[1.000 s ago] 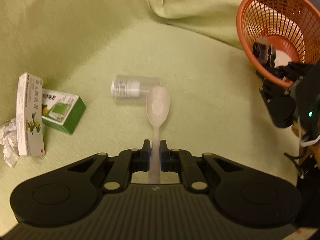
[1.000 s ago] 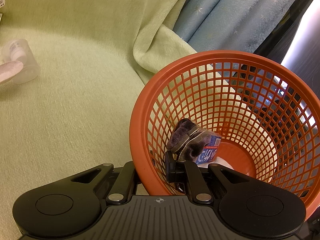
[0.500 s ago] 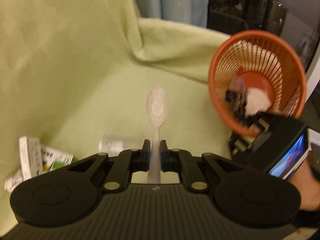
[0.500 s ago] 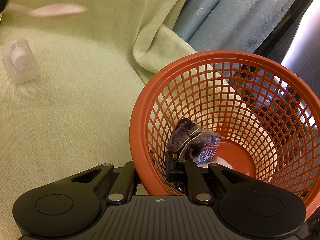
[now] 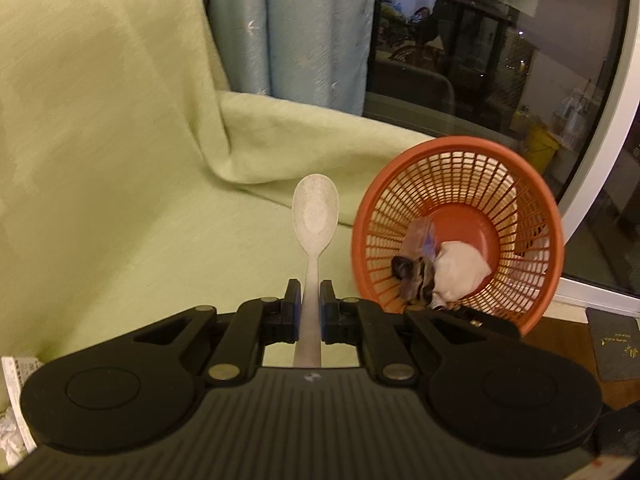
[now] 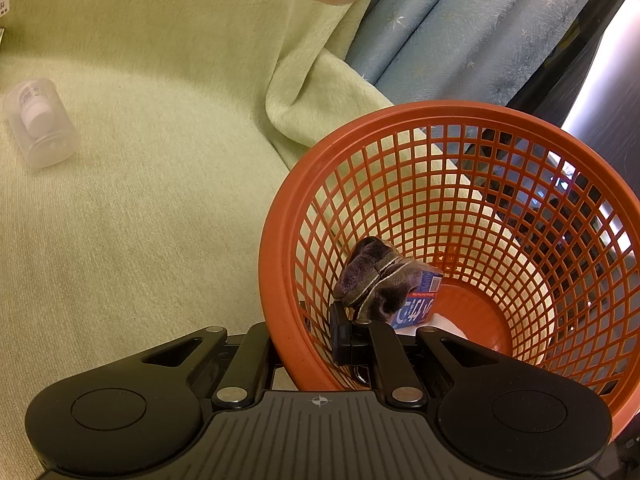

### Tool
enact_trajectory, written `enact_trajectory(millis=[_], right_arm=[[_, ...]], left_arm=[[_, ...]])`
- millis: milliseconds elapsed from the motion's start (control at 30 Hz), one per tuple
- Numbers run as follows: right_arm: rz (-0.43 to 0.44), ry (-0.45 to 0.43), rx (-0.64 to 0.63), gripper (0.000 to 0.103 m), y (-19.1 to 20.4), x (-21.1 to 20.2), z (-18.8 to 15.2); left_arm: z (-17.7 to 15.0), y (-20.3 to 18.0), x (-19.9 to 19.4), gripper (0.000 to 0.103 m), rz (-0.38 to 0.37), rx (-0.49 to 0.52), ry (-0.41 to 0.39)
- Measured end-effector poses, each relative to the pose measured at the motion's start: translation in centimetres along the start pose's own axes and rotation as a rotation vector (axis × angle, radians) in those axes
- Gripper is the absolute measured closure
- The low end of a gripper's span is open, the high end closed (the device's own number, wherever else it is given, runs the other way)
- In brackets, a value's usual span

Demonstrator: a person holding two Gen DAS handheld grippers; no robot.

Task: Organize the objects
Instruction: 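Carry the white spoon into the basket and release it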

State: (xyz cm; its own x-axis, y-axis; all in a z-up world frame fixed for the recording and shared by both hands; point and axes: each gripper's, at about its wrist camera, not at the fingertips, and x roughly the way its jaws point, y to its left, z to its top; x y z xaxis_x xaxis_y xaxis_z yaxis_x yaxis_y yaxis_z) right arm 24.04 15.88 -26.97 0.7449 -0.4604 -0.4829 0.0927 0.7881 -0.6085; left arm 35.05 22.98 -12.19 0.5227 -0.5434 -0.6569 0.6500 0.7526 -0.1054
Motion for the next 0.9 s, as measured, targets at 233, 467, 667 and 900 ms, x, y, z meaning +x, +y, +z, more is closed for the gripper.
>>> enact_trajectory(millis=[233,467,667,900], right_arm=[[0.000,0.000,0.000,0.097,0.0,0.0,0.0],[0.000,0.000,0.001,0.097,0.0,0.0,0.0],[0.000,0.000,0.004,0.097,0.0,0.0,0.1],[0.001,-0.001,0.007,0.097,0.1,0.2,0.3]], left_arm=[[0.2,-1.3,0.1,0.097,-0.035,0.029,0.009],[0.1,-3.5,0.4,0.097,-0.126,0.085,0.045],[1.3,-6.4,2.4,0.097,-0.203,0.142,0.062],[3.2,-9.1,6.2,0.094,-0.301,0.151,0.070]])
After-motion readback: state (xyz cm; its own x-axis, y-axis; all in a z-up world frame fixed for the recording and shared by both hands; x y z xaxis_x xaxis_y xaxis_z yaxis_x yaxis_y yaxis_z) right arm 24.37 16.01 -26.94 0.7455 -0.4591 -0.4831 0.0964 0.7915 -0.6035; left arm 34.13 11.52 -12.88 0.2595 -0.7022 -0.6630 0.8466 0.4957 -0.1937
